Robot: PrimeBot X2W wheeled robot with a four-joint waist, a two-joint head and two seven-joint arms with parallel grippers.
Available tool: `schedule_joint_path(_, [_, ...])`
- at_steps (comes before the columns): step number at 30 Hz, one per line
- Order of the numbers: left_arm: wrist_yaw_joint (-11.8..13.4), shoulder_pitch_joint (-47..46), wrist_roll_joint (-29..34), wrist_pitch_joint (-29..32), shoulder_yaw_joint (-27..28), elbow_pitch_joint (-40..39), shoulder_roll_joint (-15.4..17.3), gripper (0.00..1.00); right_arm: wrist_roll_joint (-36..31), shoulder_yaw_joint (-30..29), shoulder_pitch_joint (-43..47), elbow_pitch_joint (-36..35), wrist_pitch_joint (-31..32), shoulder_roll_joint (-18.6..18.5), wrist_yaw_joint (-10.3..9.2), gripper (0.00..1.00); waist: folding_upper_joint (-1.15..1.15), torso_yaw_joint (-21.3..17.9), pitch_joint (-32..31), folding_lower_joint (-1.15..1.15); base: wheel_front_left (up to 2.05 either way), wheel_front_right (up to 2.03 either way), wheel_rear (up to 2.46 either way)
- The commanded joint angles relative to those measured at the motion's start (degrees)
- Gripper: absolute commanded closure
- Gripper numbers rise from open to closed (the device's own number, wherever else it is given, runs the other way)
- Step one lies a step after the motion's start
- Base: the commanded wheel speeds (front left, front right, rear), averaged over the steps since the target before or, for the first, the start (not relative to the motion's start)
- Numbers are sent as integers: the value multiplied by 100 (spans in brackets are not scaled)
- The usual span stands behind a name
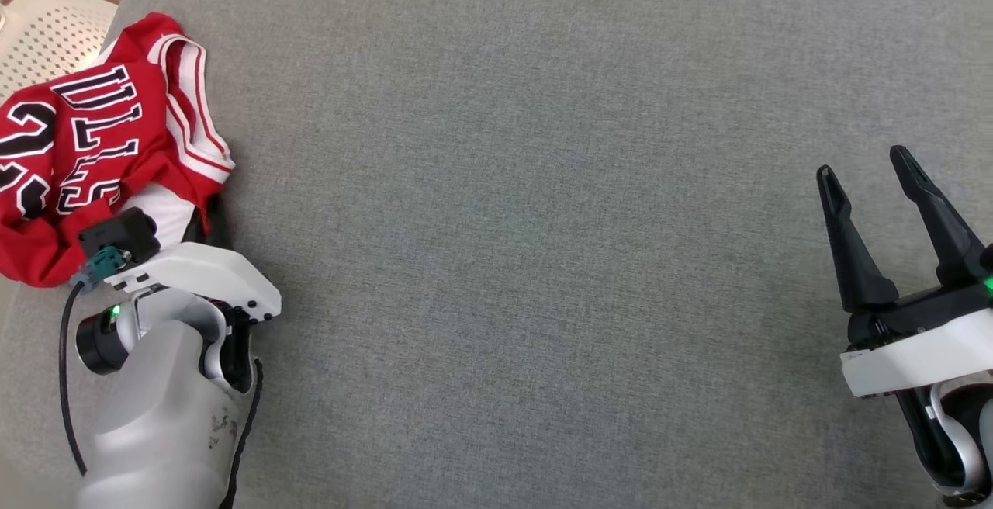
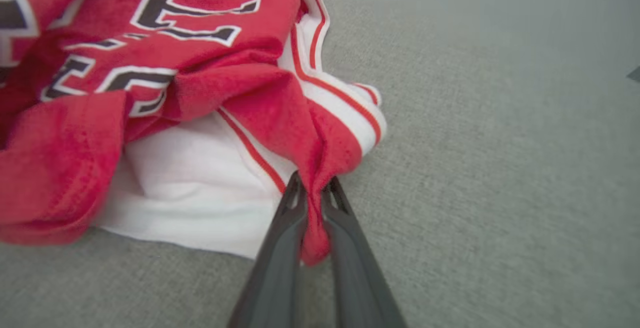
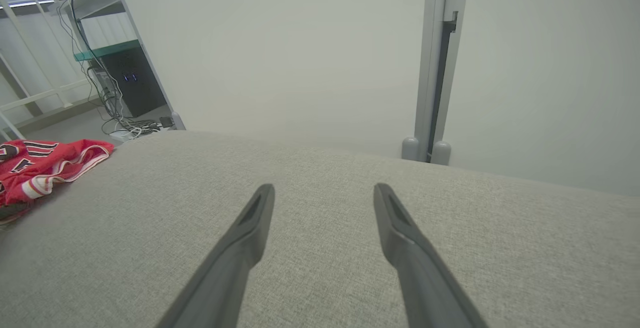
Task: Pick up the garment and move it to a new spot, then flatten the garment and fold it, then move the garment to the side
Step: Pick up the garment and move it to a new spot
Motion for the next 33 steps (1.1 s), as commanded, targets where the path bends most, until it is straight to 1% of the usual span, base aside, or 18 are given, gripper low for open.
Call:
schedule_joint_path(1, [70,180,131,-1,111,-329,79,100,23,9,-82,105,-126,-22,0,0,0,-112,-119,0,0,0,0])
schedule_joint_path(3, [162,407,360,-3,249,-886,149,100,45,39,-121,259,-281,-26,0,0,0,-196,-211,0,0,0,0])
schedule_joint_path(6, [236,823,722,-5,392,-1725,162,100,57,105,-127,519,-493,-15,0,0,0,-353,-405,0,0,0,0])
schedule_joint_path(11, [261,1582,1193,-5,501,-3053,145,100,116,268,-45,918,-747,89,0,0,0,-721,-768,0,0,0,0])
schedule_joint_path(16, [293,2291,1499,17,282,-4189,110,100,191,379,88,1208,-902,249,0,0,0,-1182,-1121,0,0,0,0])
schedule_joint_path(21, [243,2662,1711,443,-207,-5135,43,100,195,407,210,1343,-970,345,0,0,0,-1669,-1313,0,0,0,0])
schedule_joint_path(26, [78,2574,1832,883,-853,-5655,-102,100,224,432,216,1352,-956,416,0,0,0,-2231,-1303,0,0,0,0])
schedule_joint_path(29, [-71,2297,1852,1026,-1299,-5683,-208,100,258,437,157,1366,-970,444,0,0,0,-2560,-1217,0,0,0,0])
schedule_joint_path(30, [-71,2297,1852,1026,-1299,-5683,-208,100,258,437,157,1366,-970,444,0,0,0,-2560,-1217,0,0,0,0])
schedule_joint_path(33, [-186,2004,1783,1104,-1739,-5512,-268,100,303,496,81,1387,-1004,497,0,0,0,-2893,-1072,0,0,0,0])
